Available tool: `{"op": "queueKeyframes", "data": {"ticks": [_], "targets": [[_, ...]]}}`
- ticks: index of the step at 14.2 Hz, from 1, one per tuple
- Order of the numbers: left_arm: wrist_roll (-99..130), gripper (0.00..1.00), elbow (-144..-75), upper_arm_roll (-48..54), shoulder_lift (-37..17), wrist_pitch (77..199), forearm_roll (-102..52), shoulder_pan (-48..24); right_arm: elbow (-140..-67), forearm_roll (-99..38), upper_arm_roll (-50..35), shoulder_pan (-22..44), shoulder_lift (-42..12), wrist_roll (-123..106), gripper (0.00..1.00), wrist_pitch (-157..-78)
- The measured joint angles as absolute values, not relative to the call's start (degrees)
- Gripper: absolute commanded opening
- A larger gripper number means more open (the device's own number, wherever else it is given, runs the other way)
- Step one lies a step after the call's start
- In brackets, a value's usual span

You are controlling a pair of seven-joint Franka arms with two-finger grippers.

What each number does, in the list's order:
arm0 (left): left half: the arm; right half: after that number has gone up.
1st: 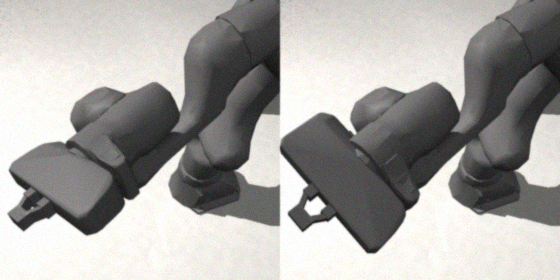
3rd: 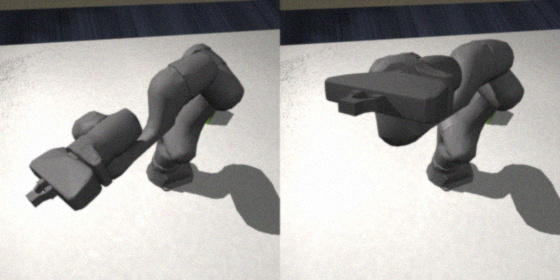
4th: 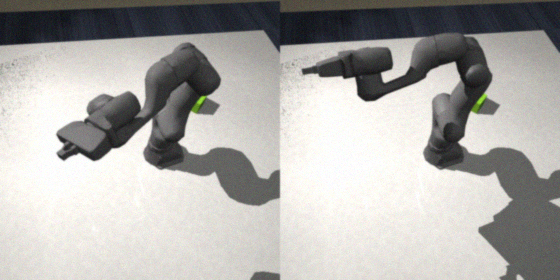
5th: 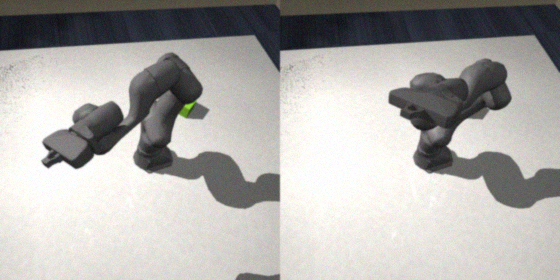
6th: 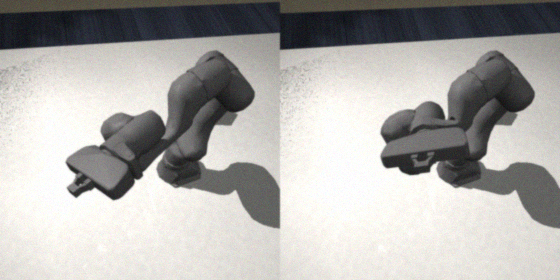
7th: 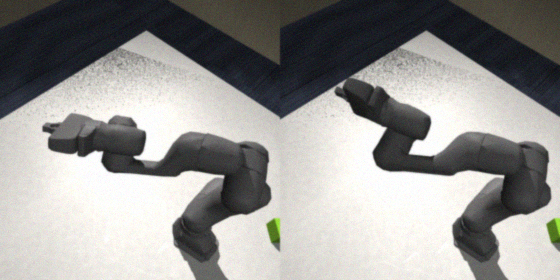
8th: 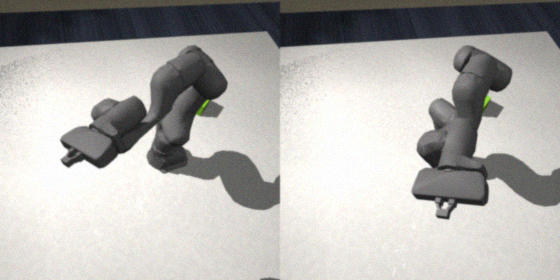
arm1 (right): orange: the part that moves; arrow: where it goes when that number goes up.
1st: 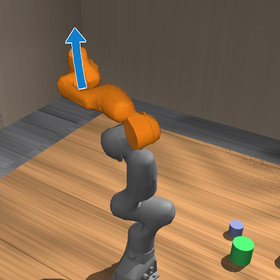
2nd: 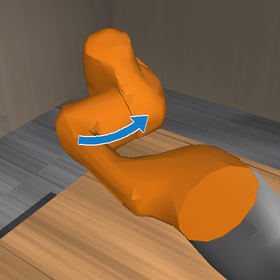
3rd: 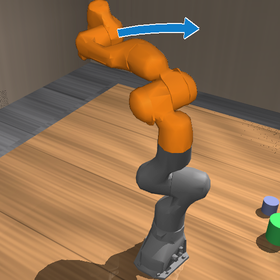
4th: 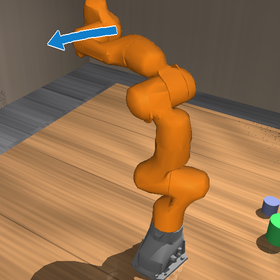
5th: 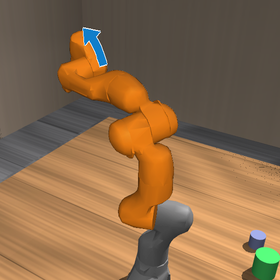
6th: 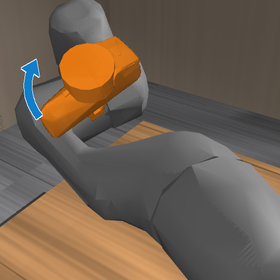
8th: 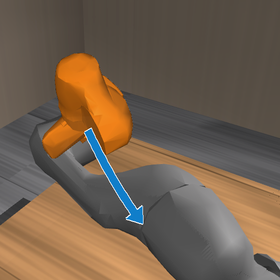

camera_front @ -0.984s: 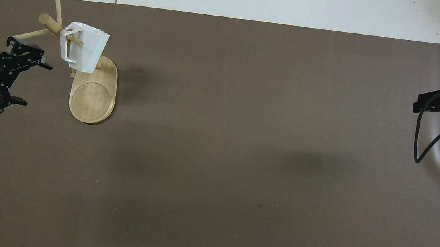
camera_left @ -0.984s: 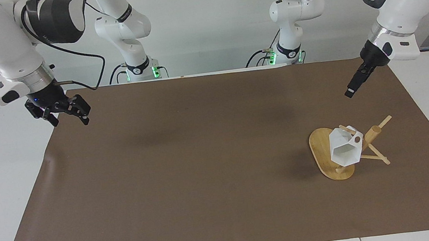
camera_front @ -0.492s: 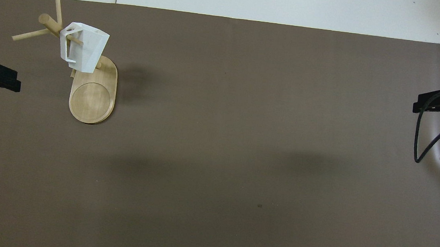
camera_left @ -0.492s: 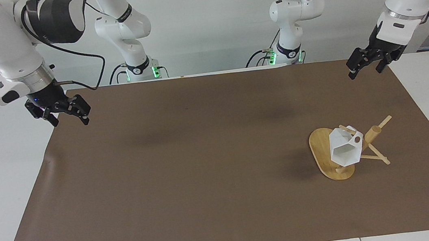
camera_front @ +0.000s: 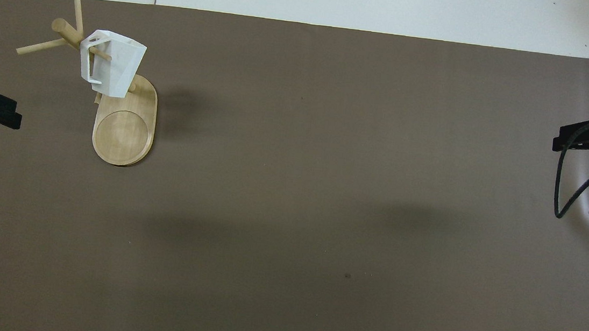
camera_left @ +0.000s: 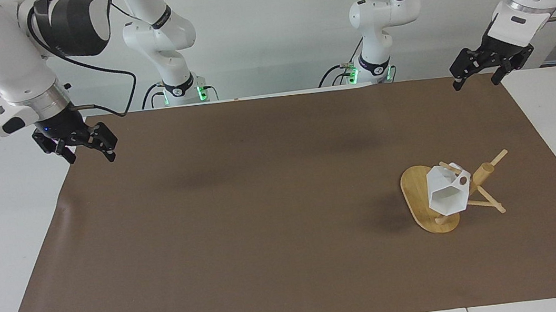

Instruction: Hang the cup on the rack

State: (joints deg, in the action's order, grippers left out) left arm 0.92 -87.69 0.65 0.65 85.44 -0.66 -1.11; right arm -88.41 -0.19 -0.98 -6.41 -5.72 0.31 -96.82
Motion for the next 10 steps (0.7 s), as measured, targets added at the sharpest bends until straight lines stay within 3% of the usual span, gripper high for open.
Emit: {"op": "queueKeyframes", "data": {"ticks": [10], "targets": [[0.15,1.0,-87.47,0.39,0.9,84.37,-0.51,-1.03,-88.41,-0.19,-0.98,-6.41,-5.72,0.31,1.0,-96.82]]}}
